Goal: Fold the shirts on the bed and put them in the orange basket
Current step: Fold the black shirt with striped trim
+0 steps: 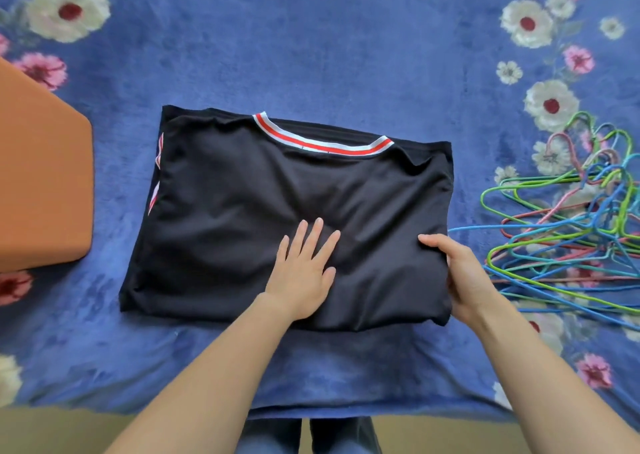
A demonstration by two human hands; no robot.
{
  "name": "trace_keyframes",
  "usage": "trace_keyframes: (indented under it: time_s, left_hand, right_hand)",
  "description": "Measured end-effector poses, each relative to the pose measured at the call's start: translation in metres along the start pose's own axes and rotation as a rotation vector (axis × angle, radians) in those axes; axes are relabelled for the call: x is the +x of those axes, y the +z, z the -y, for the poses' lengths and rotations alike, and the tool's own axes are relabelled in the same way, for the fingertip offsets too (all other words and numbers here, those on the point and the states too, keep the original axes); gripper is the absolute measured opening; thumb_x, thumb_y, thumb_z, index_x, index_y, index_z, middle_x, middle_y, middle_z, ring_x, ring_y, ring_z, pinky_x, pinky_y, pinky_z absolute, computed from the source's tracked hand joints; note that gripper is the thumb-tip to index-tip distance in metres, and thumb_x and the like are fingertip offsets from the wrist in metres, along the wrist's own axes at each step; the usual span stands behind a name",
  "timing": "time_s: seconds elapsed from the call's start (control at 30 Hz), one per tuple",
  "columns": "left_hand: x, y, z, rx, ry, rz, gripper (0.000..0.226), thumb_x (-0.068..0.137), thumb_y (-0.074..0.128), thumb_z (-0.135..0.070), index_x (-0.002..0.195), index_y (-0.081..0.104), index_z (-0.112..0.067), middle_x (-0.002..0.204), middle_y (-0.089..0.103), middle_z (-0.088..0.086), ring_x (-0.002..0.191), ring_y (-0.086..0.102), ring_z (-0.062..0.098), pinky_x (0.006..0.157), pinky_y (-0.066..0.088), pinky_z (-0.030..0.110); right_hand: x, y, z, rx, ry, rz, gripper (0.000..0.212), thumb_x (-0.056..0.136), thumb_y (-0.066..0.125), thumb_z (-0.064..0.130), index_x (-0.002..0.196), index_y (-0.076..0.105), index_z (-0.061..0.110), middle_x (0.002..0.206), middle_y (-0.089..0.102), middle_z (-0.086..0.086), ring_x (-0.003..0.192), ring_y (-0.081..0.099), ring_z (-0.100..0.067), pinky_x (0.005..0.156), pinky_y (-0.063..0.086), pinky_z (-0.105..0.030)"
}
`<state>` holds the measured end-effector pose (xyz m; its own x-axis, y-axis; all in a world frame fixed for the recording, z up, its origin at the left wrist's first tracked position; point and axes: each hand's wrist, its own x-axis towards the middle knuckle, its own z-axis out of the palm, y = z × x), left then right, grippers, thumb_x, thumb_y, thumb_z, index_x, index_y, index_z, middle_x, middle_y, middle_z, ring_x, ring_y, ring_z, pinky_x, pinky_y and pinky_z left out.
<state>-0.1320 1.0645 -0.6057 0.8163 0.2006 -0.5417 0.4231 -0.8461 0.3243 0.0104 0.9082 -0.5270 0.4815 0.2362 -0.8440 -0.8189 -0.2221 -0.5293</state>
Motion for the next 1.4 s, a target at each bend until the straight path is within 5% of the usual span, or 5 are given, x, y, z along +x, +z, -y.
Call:
trace_keyframes:
  time_s: [0.17, 0.4, 0.6, 0.87, 1.4]
  left_hand:
    - [-0.009, -0.042, 0.019, -1.140, -0.211, -0.047, 0.032, 0.100, 0.042, -0.022, 0.127, 0.058, -0.029, 0.145, 0.043, -0.006, 0.138, 0.032, 0.009, 0.112, 0.026, 0.028]
    - [-0.054, -0.084, 0.127, -2.069, -0.535, -0.306, 0.041, 0.099, 0.031, -0.040, 0.117, 0.062, -0.021, 0.120, 0.066, 0.007, 0.106, 0.063, 0.020, 0.088, 0.046, 0.039]
    - [-0.080, -0.083, 0.168, -1.860, -0.590, -0.162, 0.041, 0.095, 0.041, -0.045, 0.116, 0.063, -0.017, 0.109, 0.071, 0.009, 0.100, 0.066, 0.024, 0.088, 0.048, 0.041]
    - [-0.082, -0.072, 0.165, -1.279, -0.678, -0.458, 0.020, 0.072, 0.047, 0.000, 0.065, 0.061, -0.013, 0.064, 0.058, -0.007, 0.066, 0.044, 0.014, 0.062, 0.034, 0.030]
    - [-0.083, -0.062, 0.172, -0.894, -0.655, -0.599, 0.011, 0.088, 0.053, -0.020, 0.092, 0.061, -0.026, 0.070, 0.063, -0.005, 0.075, 0.057, 0.013, 0.068, 0.043, 0.029]
  right_hand:
    - [-0.013, 0.075, 0.007, -0.323, -0.428, -0.065, 0.056, 0.082, 0.054, -0.002, 0.125, 0.058, 0.032, 0.099, 0.072, 0.016, 0.085, 0.066, -0.002, 0.073, 0.052, -0.018]
    - [-0.037, 0.211, -0.028, -0.798, -0.522, 0.245, 0.074, 0.085, 0.055, 0.030, 0.146, 0.016, 0.048, 0.090, 0.065, 0.021, 0.088, 0.059, 0.003, 0.084, 0.048, -0.020]
    - [-0.031, 0.230, -0.076, -1.259, -0.287, 0.583, 0.043, 0.089, 0.050, 0.034, 0.130, 0.053, 0.020, 0.089, 0.067, 0.001, 0.094, 0.058, -0.018, 0.087, 0.048, -0.032]
    - [0.014, 0.189, -0.051, -1.134, -0.431, 0.092, 0.022, 0.088, 0.048, 0.014, 0.105, 0.062, 0.020, 0.072, 0.061, 0.006, 0.066, 0.051, -0.004, 0.054, 0.038, -0.010]
    - [0.089, 0.314, -0.035, -1.518, -0.955, 0.192, 0.056, 0.100, 0.030, 0.045, 0.151, 0.008, 0.039, 0.161, 0.002, 0.004, 0.147, -0.006, -0.015, 0.117, 0.002, -0.041]
